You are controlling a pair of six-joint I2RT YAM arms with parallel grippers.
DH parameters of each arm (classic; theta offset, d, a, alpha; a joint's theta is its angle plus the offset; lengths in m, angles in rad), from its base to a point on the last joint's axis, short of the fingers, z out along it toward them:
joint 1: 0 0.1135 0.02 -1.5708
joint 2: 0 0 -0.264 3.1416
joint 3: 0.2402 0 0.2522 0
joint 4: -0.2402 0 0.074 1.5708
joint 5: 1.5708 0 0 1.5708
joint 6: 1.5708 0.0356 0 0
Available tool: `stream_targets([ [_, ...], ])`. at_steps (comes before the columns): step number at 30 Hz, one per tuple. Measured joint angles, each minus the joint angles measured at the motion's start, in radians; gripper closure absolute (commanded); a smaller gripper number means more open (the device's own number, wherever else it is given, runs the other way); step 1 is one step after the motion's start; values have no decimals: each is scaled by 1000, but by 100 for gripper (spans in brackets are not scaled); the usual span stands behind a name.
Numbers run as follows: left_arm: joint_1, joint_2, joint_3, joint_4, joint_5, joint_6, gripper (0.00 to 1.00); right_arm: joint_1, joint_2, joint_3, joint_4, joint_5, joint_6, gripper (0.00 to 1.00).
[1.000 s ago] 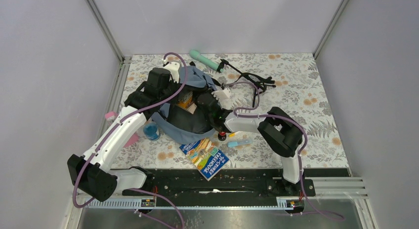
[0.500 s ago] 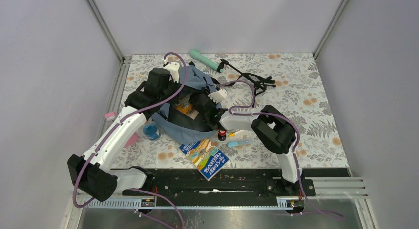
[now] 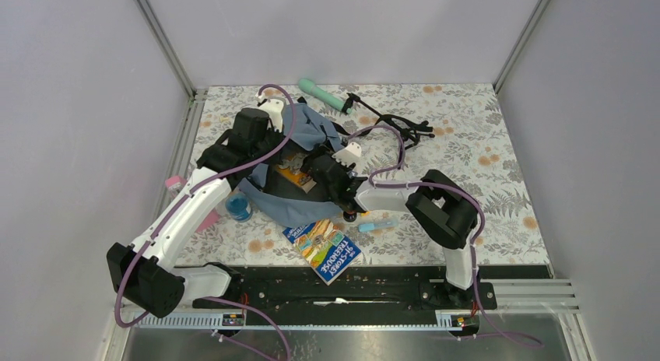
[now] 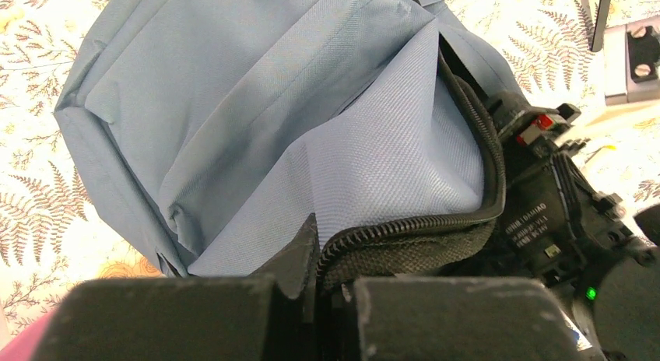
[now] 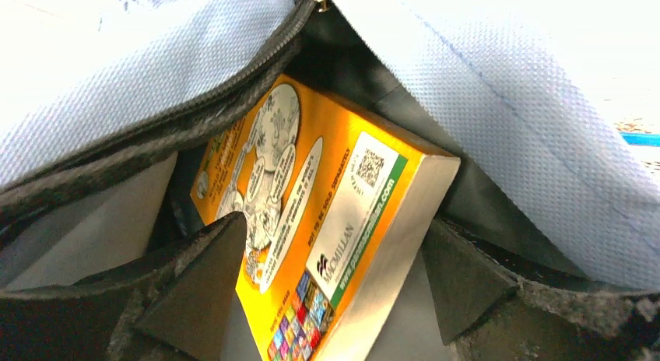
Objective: Pack the student bag
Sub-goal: Place the book in the student bag.
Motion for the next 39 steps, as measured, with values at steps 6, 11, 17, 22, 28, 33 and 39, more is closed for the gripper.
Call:
stream_targets([
  [6,0,0,0,0,0,0,100,40,-68,-61,18,4,-187,4],
  [11,0,-1,0,2,-1,0,100,78,-142,-115,64,2,-368,2],
  [17,0,-2,0,2,-2,0,100,82,-282,-241,121,-80,-562,3],
  [22,0,-2,0,2,-9,1,100,82,-472,-347,92,-178,-660,3],
  [28,0,-2,0,2,-10,1,100,82,-816,-472,-58,-193,-615,7],
  [33,0,-2,0,2,-9,1,100,82,-1010,-582,-201,-218,-398,14],
  [39,0,-2,0,2,-8,1,100,130,-1110,-759,-314,-280,-50,16],
])
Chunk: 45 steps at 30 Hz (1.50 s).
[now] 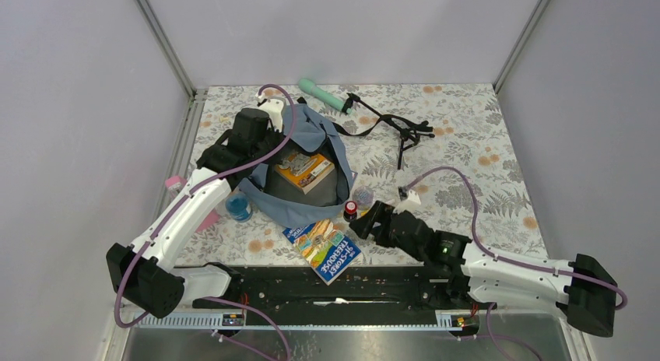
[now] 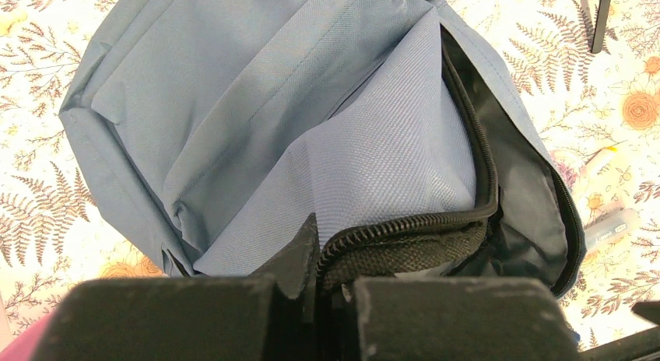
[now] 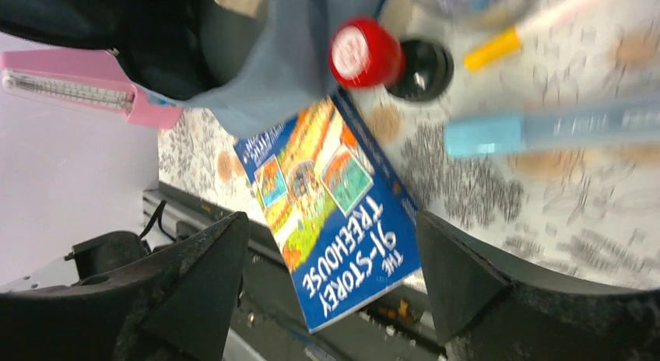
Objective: Pack the student bag
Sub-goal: Place the book in the student bag, then pick up the book from the center of the board.
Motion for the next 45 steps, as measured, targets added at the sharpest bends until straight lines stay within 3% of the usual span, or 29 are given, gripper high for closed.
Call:
stream_targets([
  [8,0,0,0,0,5,0,100,178,-7,-135,-6,27,357,18],
  [18,0,0,0,0,32,0,100,386,240,-153,134,163,652,20],
  [39,0,0,0,3,39,0,100,417,628,-127,566,202,843,22],
  [45,0,0,0,3,39,0,100,418,661,-125,598,202,849,43],
])
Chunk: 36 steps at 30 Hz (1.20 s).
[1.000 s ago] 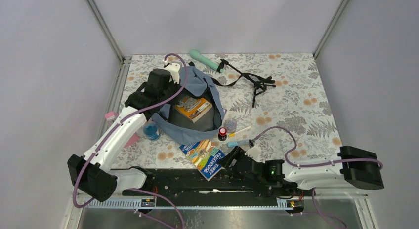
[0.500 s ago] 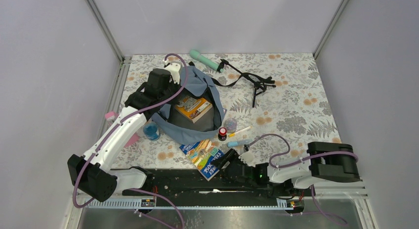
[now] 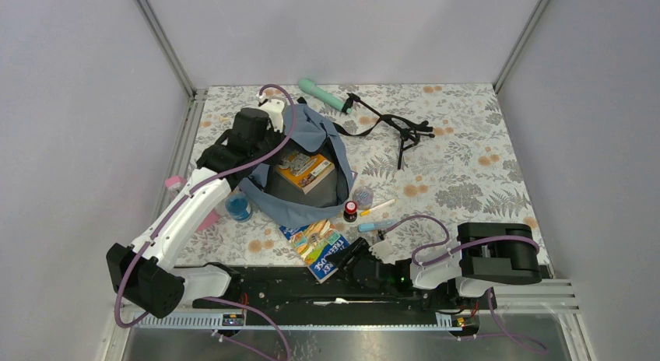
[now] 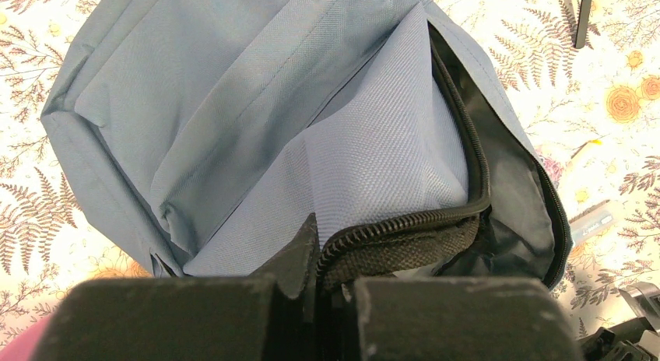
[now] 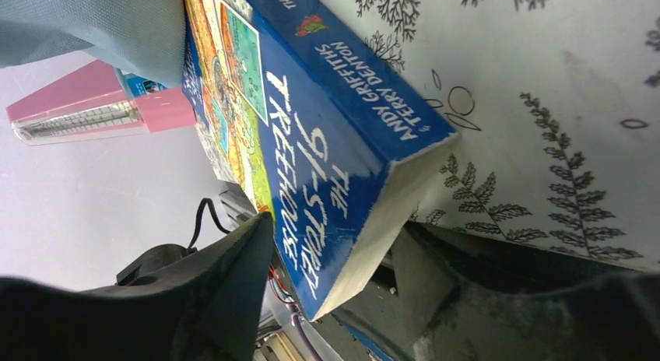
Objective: Pack the student bag
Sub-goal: Pick up the book from the center of the board.
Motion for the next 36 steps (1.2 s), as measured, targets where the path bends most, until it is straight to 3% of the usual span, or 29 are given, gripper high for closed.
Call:
stream_targets([
  [3,0,0,-1,0,0,0,100,2,2,0,-5,3,-22,51],
  [14,0,-6,-2,1,-5,2,100,3,-193,33,-158,95,-174,52],
  [23,0,-18,-2,1,-13,8,100,4,-193,83,-154,175,-340,43],
  [36,0,-21,-2,1,-14,8,100,1,-119,137,-32,235,-469,38],
])
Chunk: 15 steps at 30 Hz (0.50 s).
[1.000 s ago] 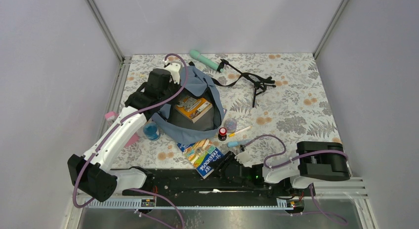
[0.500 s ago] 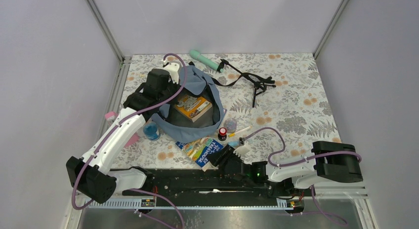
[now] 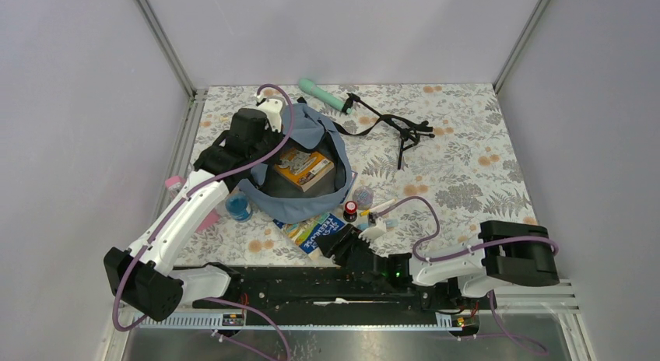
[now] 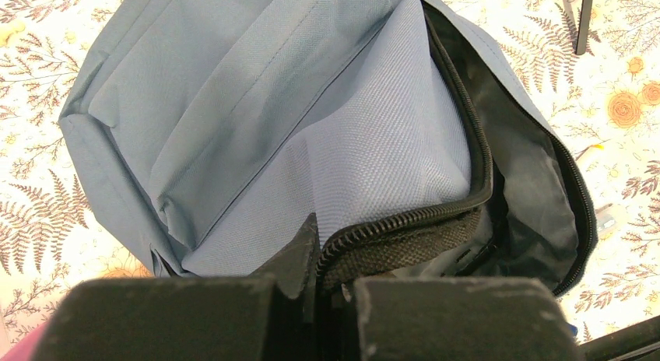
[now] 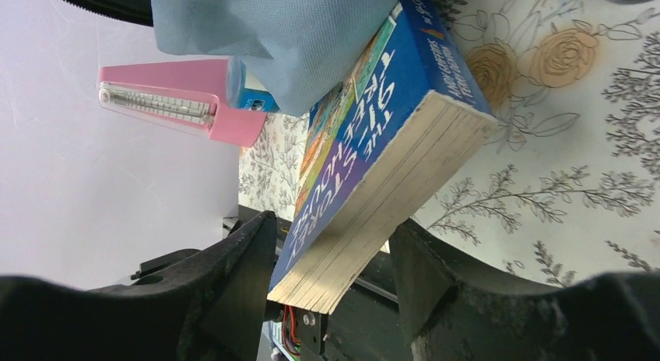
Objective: Pack the student bag
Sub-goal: Pick up the book from the center of the board.
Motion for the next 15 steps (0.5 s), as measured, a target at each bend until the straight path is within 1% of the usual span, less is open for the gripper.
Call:
stream_targets([
  [4,0,0,0,0,0,0,100,-10,33,33,18,1,-20,36],
  [8,0,-5,0,0,-1,1,100,-27,80,68,44,-6,-39,37],
  [11,0,-5,0,0,-4,1,100,-38,111,83,61,-18,-48,51],
  [15,0,-5,0,0,-5,2,100,-50,126,95,63,-27,-68,72],
])
